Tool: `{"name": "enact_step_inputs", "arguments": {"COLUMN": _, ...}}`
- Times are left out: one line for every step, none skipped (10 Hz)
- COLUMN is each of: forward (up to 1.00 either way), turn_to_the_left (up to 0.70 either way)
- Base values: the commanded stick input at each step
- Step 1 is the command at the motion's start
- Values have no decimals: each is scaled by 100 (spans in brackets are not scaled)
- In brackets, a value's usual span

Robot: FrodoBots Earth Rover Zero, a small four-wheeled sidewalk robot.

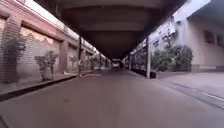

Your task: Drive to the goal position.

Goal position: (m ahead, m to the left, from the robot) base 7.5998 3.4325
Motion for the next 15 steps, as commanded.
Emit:
{"name": "enact_step_inputs", "arguments": {"forward": 70, "turn_to_the_left": 0}}
{"name": "enact_step_inputs", "arguments": {"forward": 70, "turn_to_the_left": 0}}
{"name": "enact_step_inputs", "arguments": {"forward": 70, "turn_to_the_left": 0}}
{"name": "enact_step_inputs", "arguments": {"forward": 70, "turn_to_the_left": 0}}
{"name": "enact_step_inputs", "arguments": {"forward": 70, "turn_to_the_left": 0}}
{"name": "enact_step_inputs", "arguments": {"forward": 70, "turn_to_the_left": 0}}
{"name": "enact_step_inputs", "arguments": {"forward": 70, "turn_to_the_left": 0}}
{"name": "enact_step_inputs", "arguments": {"forward": 70, "turn_to_the_left": 0}}
{"name": "enact_step_inputs", "arguments": {"forward": 70, "turn_to_the_left": 0}}
{"name": "enact_step_inputs", "arguments": {"forward": 70, "turn_to_the_left": 0}}
{"name": "enact_step_inputs", "arguments": {"forward": 70, "turn_to_the_left": 0}}
{"name": "enact_step_inputs", "arguments": {"forward": 70, "turn_to_the_left": 0}}
{"name": "enact_step_inputs", "arguments": {"forward": 70, "turn_to_the_left": 0}}
{"name": "enact_step_inputs", "arguments": {"forward": 70, "turn_to_the_left": 0}}
{"name": "enact_step_inputs", "arguments": {"forward": 70, "turn_to_the_left": 0}}
